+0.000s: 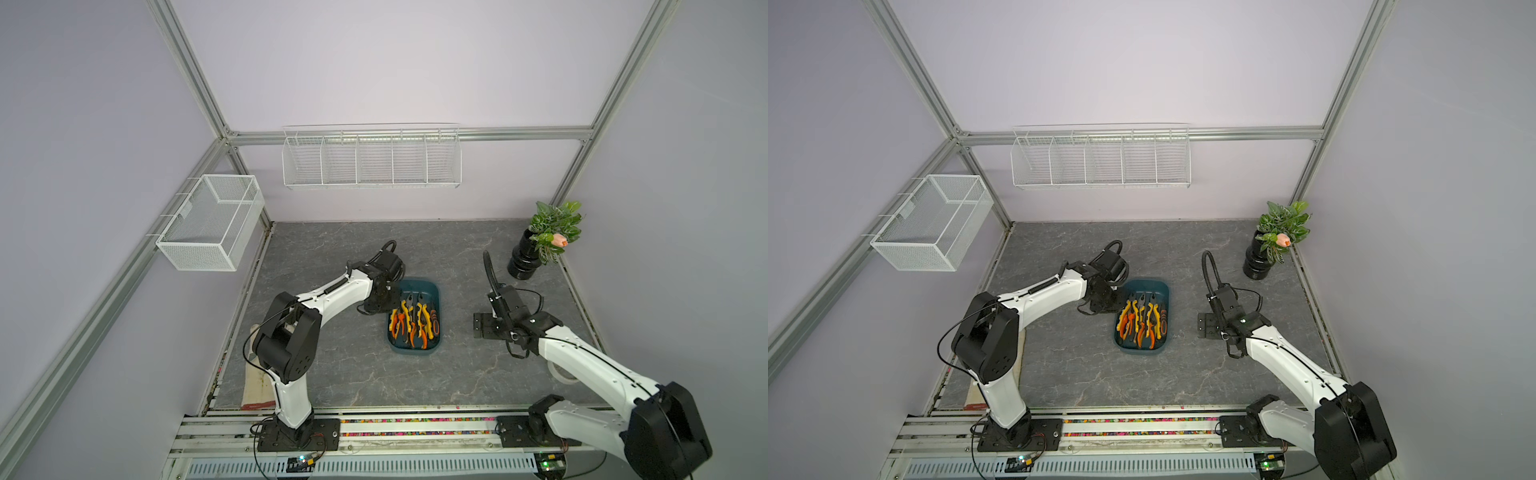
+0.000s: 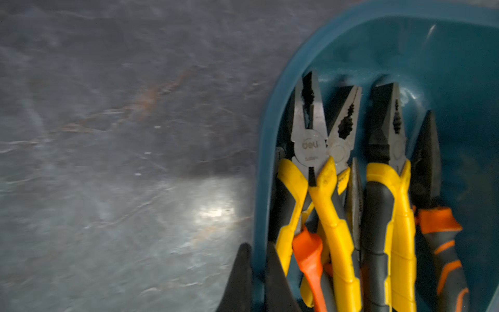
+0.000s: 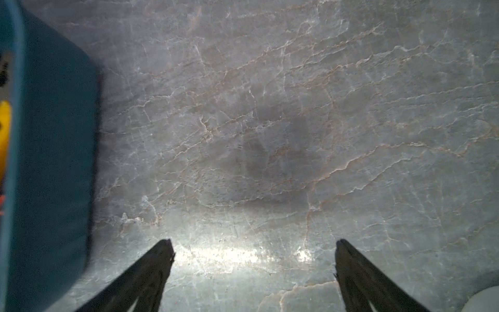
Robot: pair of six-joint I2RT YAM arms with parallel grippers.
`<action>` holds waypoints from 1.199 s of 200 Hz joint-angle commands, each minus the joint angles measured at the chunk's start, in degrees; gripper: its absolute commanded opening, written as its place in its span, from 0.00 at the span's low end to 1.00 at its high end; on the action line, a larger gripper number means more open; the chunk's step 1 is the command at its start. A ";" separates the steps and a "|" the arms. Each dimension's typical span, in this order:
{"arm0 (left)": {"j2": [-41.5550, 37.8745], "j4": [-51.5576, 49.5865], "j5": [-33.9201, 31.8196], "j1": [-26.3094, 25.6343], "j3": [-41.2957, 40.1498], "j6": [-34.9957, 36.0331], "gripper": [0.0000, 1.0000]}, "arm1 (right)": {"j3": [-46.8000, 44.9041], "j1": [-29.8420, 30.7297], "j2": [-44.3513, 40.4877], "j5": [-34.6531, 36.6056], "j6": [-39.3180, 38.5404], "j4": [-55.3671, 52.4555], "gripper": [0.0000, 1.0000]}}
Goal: Take the pliers out of the storage box
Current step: Move the storage box to the center of the board.
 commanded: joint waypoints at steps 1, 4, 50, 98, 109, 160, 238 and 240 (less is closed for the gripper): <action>-4.19 -4.43 -4.45 3.77 1.25 3.45 0.00 | 1.14 0.95 1.97 -0.03 0.14 -0.42 0.94; -4.30 -4.61 -4.52 4.00 1.29 3.66 0.00 | 1.34 1.10 2.29 -0.05 0.24 -0.46 0.94; -5.32 -5.73 -5.32 6.93 0.33 5.68 0.00 | 8.17 7.53 8.24 2.77 0.97 -3.31 0.93; -7.01 -6.70 -6.14 10.98 -1.06 10.09 0.00 | 15.87 14.08 15.36 3.51 2.52 -4.12 0.93; -7.43 -7.00 -6.84 11.36 -0.99 11.10 0.00 | 17.13 15.38 16.67 3.51 2.97 -4.19 0.94; -6.92 -8.08 -8.24 11.70 0.36 13.25 0.00 | 20.46 17.99 20.14 3.34 4.03 -4.38 0.94; -7.16 -8.71 -5.66 11.84 0.26 12.89 0.47 | 18.29 18.28 18.27 4.00 4.12 -4.29 0.95; -7.18 -8.81 -5.53 11.79 0.26 12.87 0.47 | 18.20 18.26 18.17 4.03 4.05 -4.30 0.95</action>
